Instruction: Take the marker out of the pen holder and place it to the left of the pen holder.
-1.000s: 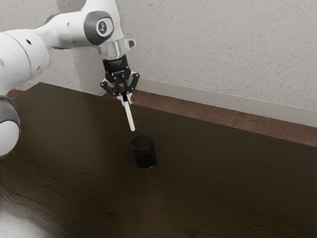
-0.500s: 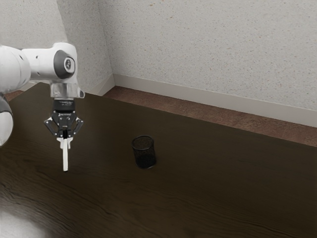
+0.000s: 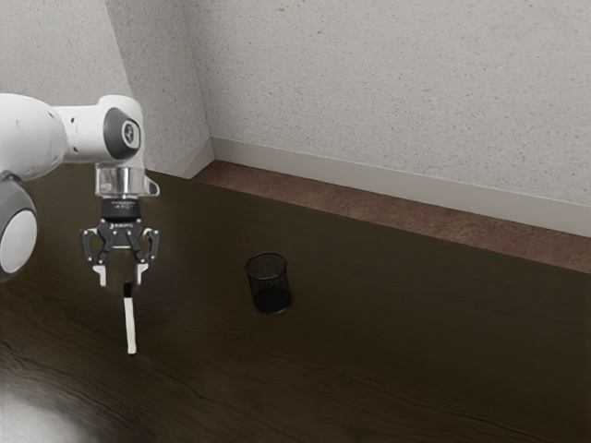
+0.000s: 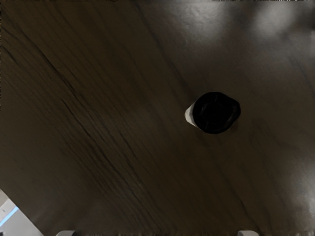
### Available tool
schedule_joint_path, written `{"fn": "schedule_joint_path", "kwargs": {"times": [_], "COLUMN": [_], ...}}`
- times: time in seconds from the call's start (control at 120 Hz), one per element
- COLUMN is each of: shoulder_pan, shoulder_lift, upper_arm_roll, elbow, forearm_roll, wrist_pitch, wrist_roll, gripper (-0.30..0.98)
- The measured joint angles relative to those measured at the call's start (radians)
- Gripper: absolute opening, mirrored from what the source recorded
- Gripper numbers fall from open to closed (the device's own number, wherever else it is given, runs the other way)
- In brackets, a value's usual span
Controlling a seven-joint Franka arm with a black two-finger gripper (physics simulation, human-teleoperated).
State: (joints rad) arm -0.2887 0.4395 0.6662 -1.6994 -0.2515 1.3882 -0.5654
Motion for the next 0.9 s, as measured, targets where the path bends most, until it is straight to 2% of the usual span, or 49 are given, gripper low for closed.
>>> {"fn": "schedule_joint_path", "kwargs": {"times": [0.167, 0.225, 0.325, 0.45, 0.625, 0.9], "shoulder_pan": [0.0, 0.001, -0.003, -0.002, 0.0, -0.001], "shoulder_lift": [-0.089, -0.113, -0.125, -0.125, -0.127, -0.134], "upper_arm_roll": [0.013, -0.037, -0.178, -0.248, -0.262, -0.262], "elbow": [0.023, 0.078, 0.234, 0.277, 0.298, 0.301], "forearm_roll": [0.017, 0.032, 0.077, 0.092, 0.1, 0.107], "wrist_pitch": [-0.001, 0.0, 0.025, 0.116, 0.193, 0.233], "wrist_roll": [0.009, 0.012, 0.038, 0.164, 0.352, 0.572], "gripper": [0.55, 0.58, 0.62, 0.65, 0.67, 0.68]}}
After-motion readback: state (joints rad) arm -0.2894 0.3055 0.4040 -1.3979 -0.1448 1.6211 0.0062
